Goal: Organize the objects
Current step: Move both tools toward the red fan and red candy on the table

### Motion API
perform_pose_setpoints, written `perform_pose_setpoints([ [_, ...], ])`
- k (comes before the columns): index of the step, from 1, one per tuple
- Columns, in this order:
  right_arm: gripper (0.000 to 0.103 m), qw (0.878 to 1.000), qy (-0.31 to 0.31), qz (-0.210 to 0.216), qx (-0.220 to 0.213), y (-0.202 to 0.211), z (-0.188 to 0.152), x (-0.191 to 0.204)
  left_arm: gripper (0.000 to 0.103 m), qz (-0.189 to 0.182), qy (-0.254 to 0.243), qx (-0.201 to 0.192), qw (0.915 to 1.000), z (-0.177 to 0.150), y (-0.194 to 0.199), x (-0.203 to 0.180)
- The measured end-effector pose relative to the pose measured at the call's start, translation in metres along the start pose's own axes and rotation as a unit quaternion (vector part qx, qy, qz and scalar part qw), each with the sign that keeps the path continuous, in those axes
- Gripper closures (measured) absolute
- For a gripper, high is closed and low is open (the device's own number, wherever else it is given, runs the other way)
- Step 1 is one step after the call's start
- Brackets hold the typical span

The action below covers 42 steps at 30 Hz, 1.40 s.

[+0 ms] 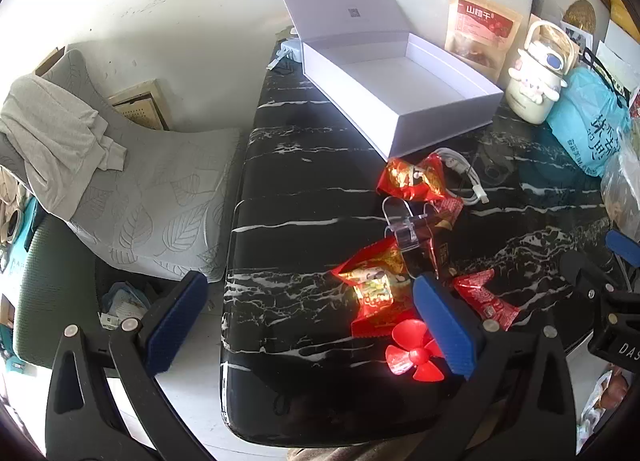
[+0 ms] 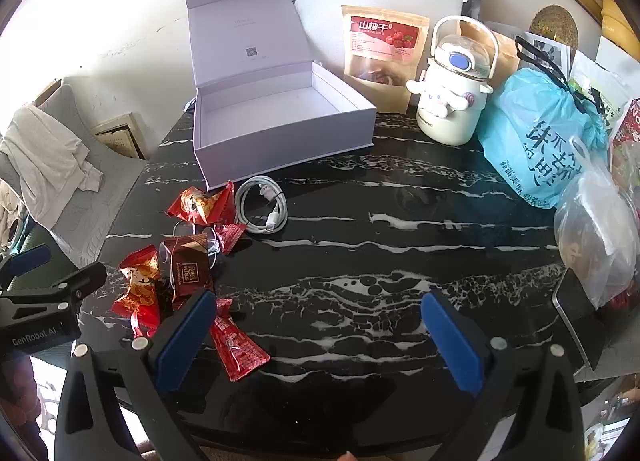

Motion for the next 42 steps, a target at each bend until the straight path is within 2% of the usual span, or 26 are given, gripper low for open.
perform_pose_setpoints([
  [42, 0.000, 1.000, 0.020, -0.004, -0.004, 0.0008, 0.0012, 0.0055, 0.000, 0.004, 0.015, 0.002, 0.9999, -0.0015, -0.0003, 0.0027],
])
Point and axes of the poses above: each gripper's, at about its wrist camera, not at the fingertips, and y roughly against the way its jaws point, x to its left, z to its top, the point moved 3 cm from there along -y, roughly the way its jaws point, and after that the axes turned 14 degrees about x, right-handed, at the moved point
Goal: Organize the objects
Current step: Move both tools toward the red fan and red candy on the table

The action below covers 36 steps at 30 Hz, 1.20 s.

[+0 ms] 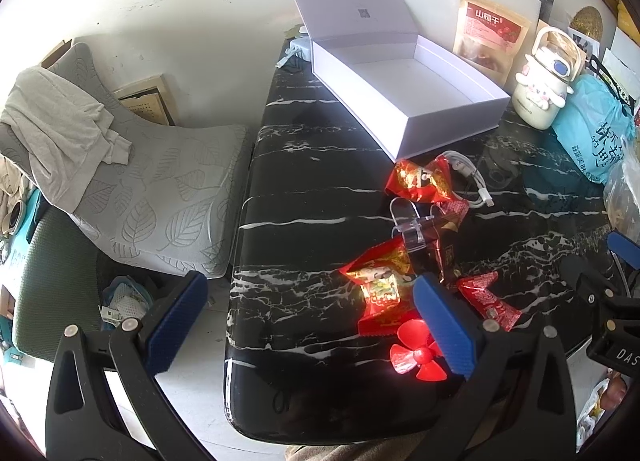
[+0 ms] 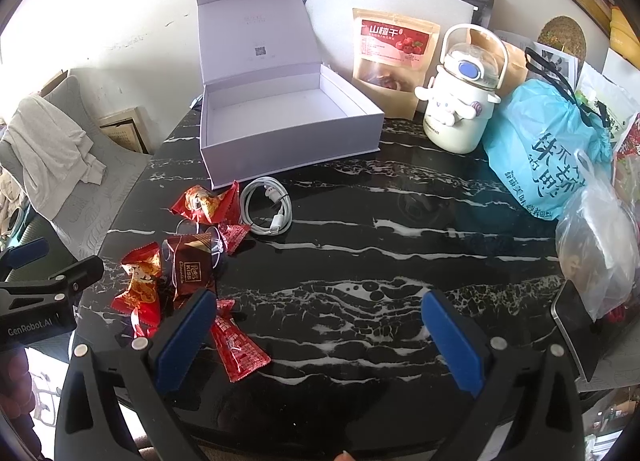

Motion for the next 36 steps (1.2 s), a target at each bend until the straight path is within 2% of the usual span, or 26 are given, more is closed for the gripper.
perform_pose_setpoints([
  [13, 0.000, 1.000, 0.005, 0.003, 0.000, 0.003, -0.009, 0.000, 0.000, -0.005, -0.007, 0.008, 0.9999, -0.009, 0.001, -0.003],
  [25, 0.000, 1.000, 0.024, 0.010, 0.006, 0.002, -0.030, 0.005, 0.000, -0.014, -0.009, 0.026, 0.9995, -0.030, -0.005, -0.007],
  [36, 0.000, 0.999, 0.030, 0.026, 0.022, -0.014, -0.055, 0.008, 0.000, -0.040, -0.013, 0.050, 0.9979, -0.054, -0.025, -0.013],
])
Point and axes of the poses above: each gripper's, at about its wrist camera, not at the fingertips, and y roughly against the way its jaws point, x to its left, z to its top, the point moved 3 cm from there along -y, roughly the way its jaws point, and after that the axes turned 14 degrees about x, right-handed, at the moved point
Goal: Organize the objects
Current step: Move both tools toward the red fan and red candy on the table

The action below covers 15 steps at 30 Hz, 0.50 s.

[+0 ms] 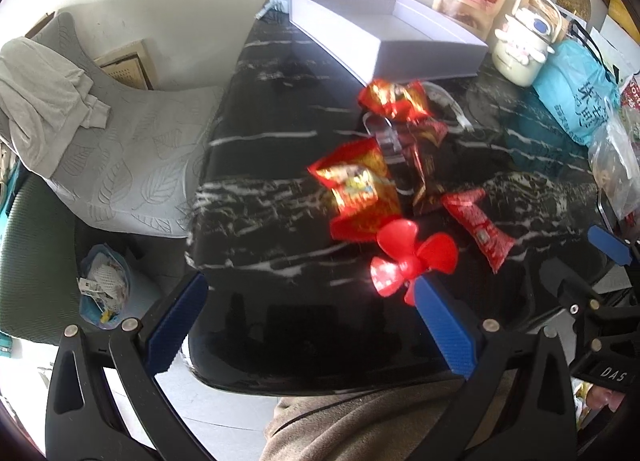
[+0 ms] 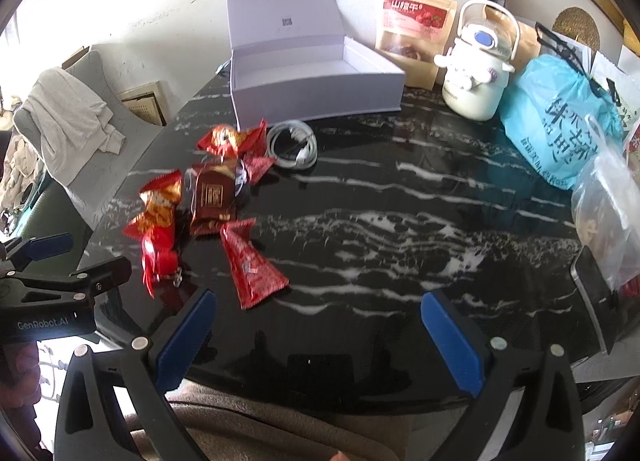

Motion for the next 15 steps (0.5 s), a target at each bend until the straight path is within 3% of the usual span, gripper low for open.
perform_pose_setpoints([
  [5, 0.000, 1.000, -0.001, 0.008, 0.009, -0.013, -0.013, 0.000, 0.000, -0.014, -0.007, 0.009, 0.9998, -0.008, -0.010, -0.005],
  [10, 0.002, 1.000, 0.006, 0.021, 0.011, -0.023, -0.020, 0.000, 0.000, -0.055, -0.018, 0.011, 0.9983, -0.012, -0.018, -0.014],
  [15, 0.009, 0.999, 0.016, 0.036, -0.002, -0.027, -0.020, 0.002, 0.000, -0.060, -0.027, 0.003, 0.9978, -0.009, -0.022, -0.021],
])
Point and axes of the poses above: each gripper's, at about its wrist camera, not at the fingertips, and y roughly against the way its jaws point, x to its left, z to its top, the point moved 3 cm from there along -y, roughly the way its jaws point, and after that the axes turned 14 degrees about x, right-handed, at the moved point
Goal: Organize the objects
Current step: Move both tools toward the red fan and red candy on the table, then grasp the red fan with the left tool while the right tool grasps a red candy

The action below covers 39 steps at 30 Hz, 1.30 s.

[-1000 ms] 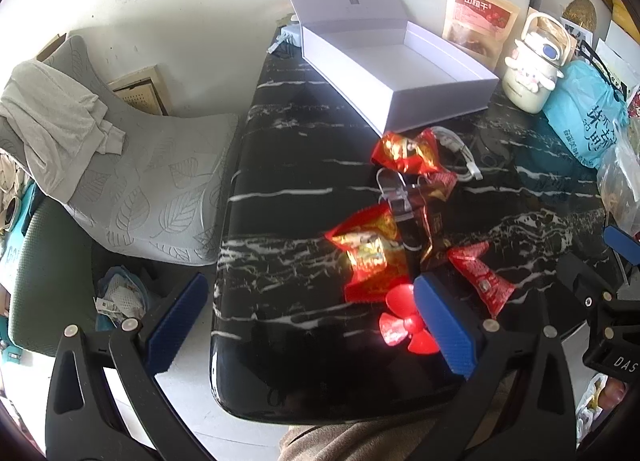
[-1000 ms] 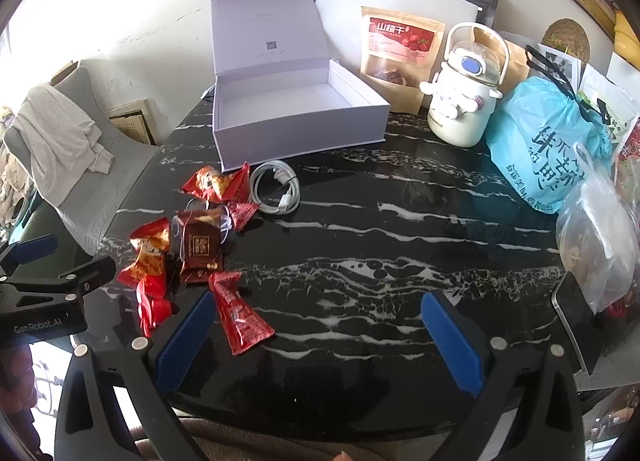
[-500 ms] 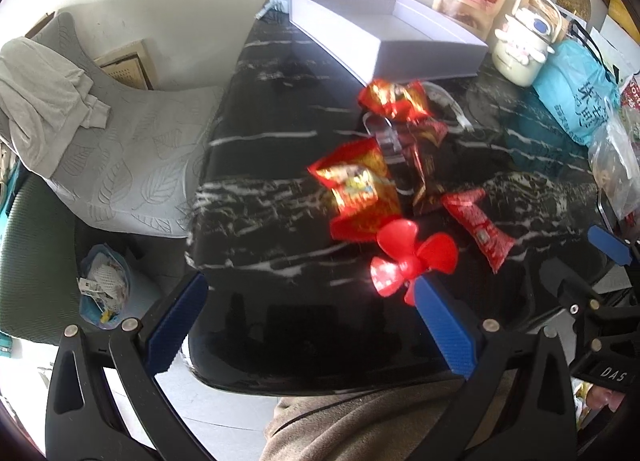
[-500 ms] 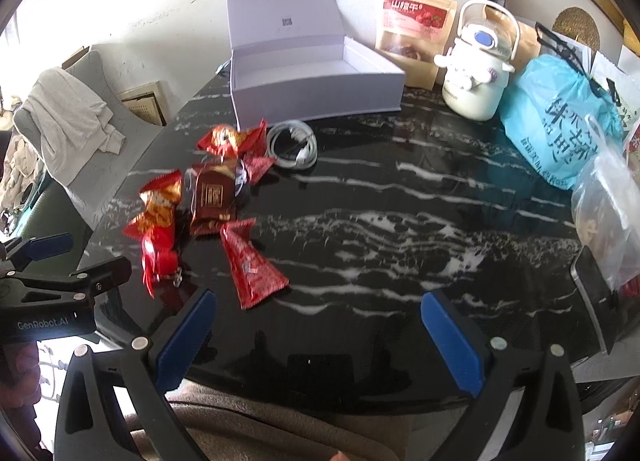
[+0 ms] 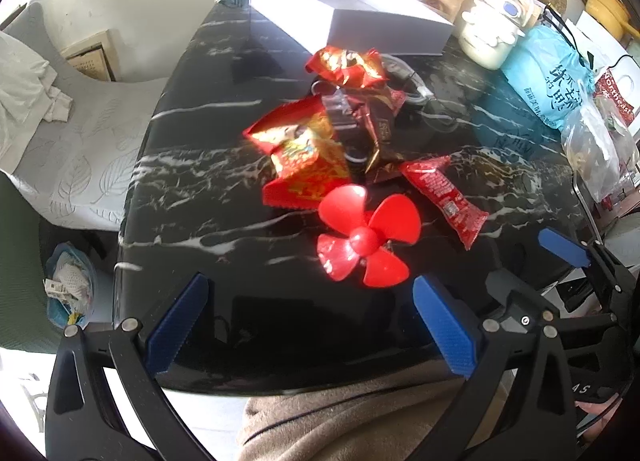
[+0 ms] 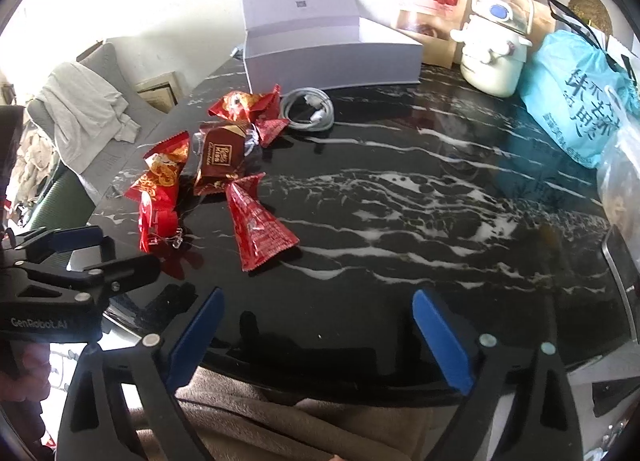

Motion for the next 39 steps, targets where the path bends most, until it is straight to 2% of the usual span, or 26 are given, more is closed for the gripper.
perform_pose_setpoints([
  [6, 0.018, 1.000, 0.026, 0.012, -0.012, -0.005, 0.006, 0.007, 0.002, 0.013, -0.011, -0.012, 0.9998, 0.008, -0.003, -0.001],
  [11, 0.023, 0.998, 0.053, 0.018, -0.018, -0.009, 0.014, 0.018, 0.007, -0.003, -0.021, -0.022, 0.9995, 0.011, -0.002, -0.003],
  [13, 0.028, 0.997, 0.073, 0.009, -0.018, -0.011, 0.017, 0.025, 0.012, -0.001, -0.030, -0.025, 0.9992, 0.012, -0.002, -0.006],
  [17, 0.030, 0.994, 0.104, -0.015, -0.031, -0.011, 0.022, 0.036, 0.025, 0.000, -0.038, -0.031, 0.9988, 0.014, -0.001, -0.009],
  [19, 0.030, 0.993, 0.111, -0.013, -0.036, -0.011, 0.025, 0.039, 0.032, -0.005, -0.035, -0.033, 0.9988, 0.015, 0.000, -0.007],
  [23, 0.034, 0.992, 0.118, 0.001, -0.037, -0.014, 0.031, 0.040, 0.037, -0.016, -0.028, -0.035, 0.9989, 0.017, 0.001, -0.003],
  [26, 0.044, 0.992, 0.121, 0.005, -0.029, -0.018, 0.035, 0.042, 0.039, -0.022, -0.026, -0.034, 0.9988, 0.018, 0.002, -0.001],
  [31, 0.069, 0.993, 0.118, 0.005, -0.025, -0.024, 0.038, 0.039, 0.050, -0.024, -0.035, -0.033, 0.9985, 0.017, 0.002, -0.005],
  [36, 0.078, 0.993, 0.116, 0.004, -0.031, -0.027, 0.037, 0.036, 0.064, -0.028, -0.046, -0.034, 0.9980, 0.017, 0.002, -0.011],
  [37, 0.083, 0.993, 0.114, 0.004, -0.032, -0.027, 0.037, 0.035, 0.064, -0.026, -0.048, -0.033, 0.9980, 0.017, 0.002, -0.012],
  [39, 0.085, 0.994, 0.107, 0.011, -0.031, -0.026, 0.036, 0.033, 0.064, -0.031, -0.047, -0.032, 0.9979, 0.017, 0.002, -0.012],
])
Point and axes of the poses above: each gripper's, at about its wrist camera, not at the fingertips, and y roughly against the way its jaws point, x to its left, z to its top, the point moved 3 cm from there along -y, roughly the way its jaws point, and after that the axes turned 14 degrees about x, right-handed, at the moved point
